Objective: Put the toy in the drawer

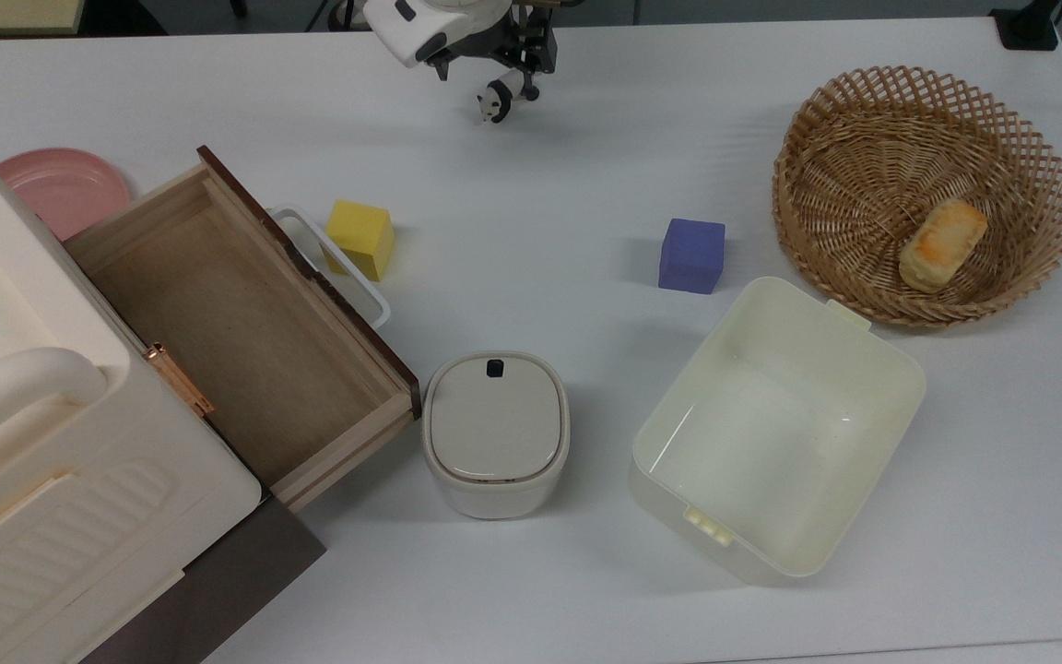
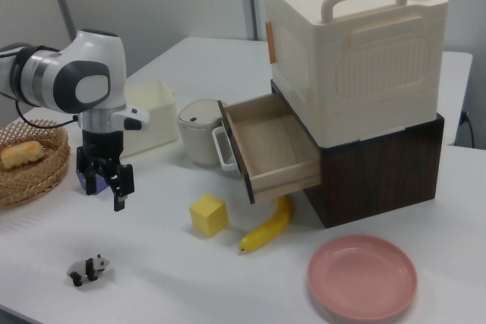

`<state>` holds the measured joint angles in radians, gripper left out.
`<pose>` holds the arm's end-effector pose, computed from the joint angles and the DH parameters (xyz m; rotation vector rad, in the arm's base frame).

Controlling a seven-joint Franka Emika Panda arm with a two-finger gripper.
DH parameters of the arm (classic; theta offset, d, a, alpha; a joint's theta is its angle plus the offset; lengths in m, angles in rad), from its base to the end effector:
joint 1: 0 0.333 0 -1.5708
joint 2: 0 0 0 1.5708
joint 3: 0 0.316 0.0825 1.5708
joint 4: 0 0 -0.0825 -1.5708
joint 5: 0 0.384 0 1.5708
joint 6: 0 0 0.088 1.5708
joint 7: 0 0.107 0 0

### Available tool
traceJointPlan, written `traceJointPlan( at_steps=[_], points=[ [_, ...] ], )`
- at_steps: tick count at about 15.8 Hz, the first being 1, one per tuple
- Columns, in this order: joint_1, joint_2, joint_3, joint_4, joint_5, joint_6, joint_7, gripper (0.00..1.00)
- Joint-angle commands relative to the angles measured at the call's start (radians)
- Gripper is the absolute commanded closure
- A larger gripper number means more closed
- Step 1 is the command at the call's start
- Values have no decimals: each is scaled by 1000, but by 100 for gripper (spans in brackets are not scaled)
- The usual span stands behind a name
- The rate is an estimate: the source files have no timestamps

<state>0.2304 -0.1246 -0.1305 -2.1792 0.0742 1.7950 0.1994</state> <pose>0.4758 0.0530 0.4250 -3.0618 0.1876 0.4178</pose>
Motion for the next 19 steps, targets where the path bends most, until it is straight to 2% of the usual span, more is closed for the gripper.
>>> traceJointPlan(
  at_steps=[1, 2, 3, 4, 7, 11, 16, 19],
  points=[
    [-35, -73, 75, -152, -14, 92, 63, 0],
    [-64, -73, 162, -206, -14, 157, 131, 0],
    [-71, -69, 210, -232, -16, 206, 190, 0],
    [-71, -64, 222, -249, -17, 242, 210, 0],
    [-89, -64, 222, -252, -22, 248, 210, 0],
    [-89, -63, 222, -303, -59, 250, 210, 1],
    [-97, -64, 222, -339, -62, 253, 210, 7],
    [-98, -63, 222, -347, -74, 253, 210, 14]
  ],
)
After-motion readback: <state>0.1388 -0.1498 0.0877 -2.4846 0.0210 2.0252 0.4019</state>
